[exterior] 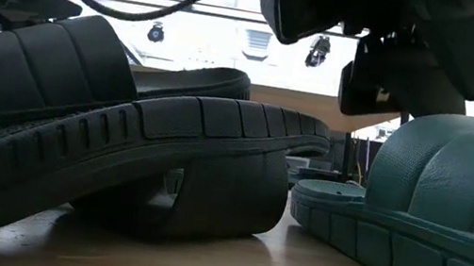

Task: Pick and place slides into the shelf
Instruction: Put the right blue slipper on the shelf

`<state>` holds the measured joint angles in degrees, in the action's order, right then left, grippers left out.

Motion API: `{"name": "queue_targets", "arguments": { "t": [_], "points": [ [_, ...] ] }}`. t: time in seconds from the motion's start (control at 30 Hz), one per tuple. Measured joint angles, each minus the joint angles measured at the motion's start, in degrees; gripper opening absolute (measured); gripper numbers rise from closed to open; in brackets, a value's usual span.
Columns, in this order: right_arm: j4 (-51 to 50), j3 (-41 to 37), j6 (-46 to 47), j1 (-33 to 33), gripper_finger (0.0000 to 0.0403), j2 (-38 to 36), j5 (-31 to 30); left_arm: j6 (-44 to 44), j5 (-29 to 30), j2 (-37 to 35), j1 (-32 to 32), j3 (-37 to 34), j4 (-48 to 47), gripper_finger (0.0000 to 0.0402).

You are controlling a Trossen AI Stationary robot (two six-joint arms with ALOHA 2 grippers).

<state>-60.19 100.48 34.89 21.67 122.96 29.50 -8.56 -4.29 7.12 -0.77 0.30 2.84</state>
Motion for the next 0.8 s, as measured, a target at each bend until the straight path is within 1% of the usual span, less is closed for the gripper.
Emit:
{"name": "queue_targets", "arguments": {
  "t": [0.23, 0.53, 0.63, 0.73, 0.8],
  "points": [
    [4.03, -1.98, 0.02, 0.98, 0.0137, 0.0, 3.61, 0.0, 0.0, -0.03, 0.0, 0.0, 0.05, 0.0191],
    [5.26, -5.01, 0.88, 3.32, 0.0136, -0.05, 4.16, 0.0, 0.0, 0.1, 0.01, 0.0, 0.02, 0.0191],
    [6.58, -6.13, 1.14, 3.56, 0.0136, -0.07, 5.76, 0.0, 0.0, 0.1, -0.01, 0.0, 0.05, 0.0191],
    [6.78, -6.78, 2.14, 3.59, 0.0123, -0.07, 6.73, 0.0, 0.0, 0.1, 0.02, 0.0, 0.07, 0.0191],
    [6.69, -6.81, 2.67, 3.6, 0.0099, -0.14, 6.87, 0.0, 0.0, 0.1, 0.0, 0.0, 0.07, 0.0191]
  ]
}}
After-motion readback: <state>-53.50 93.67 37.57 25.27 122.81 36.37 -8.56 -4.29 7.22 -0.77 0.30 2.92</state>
